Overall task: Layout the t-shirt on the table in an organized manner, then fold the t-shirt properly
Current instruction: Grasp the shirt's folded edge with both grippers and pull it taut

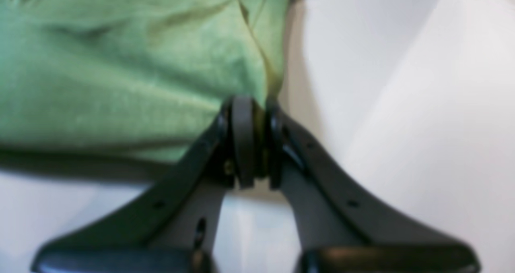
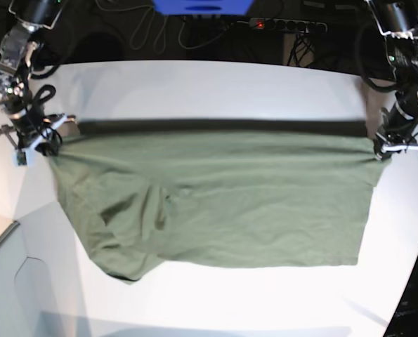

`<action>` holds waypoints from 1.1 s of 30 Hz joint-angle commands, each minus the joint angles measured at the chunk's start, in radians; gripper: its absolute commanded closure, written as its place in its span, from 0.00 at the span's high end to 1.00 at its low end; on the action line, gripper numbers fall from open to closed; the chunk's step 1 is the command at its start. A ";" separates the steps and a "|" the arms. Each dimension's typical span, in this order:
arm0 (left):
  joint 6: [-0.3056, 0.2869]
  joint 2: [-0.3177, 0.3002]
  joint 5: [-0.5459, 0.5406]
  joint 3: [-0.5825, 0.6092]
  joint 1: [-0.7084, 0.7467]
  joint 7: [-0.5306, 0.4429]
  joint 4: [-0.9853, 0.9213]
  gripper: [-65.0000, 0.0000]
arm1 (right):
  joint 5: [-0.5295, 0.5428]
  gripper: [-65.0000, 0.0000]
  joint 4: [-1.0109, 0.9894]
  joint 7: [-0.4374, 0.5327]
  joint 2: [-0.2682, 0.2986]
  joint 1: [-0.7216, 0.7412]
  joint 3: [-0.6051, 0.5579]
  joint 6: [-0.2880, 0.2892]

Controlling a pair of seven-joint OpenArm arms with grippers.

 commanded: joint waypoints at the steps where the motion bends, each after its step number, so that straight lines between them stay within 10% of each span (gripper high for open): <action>1: -0.007 -0.021 -0.010 -0.008 0.002 -0.027 0.016 0.00 | 0.009 0.00 0.034 0.019 0.004 -0.017 0.007 -0.001; 26: -0.008 -0.010 -0.012 -0.008 0.166 -0.021 0.027 0.00 | 0.003 0.00 0.196 0.021 -0.062 -0.325 0.005 0.011; 33: -0.007 -0.010 -0.012 -0.009 0.167 -0.023 0.027 0.28 | 0.001 0.35 0.198 0.019 -0.060 -0.325 0.007 0.047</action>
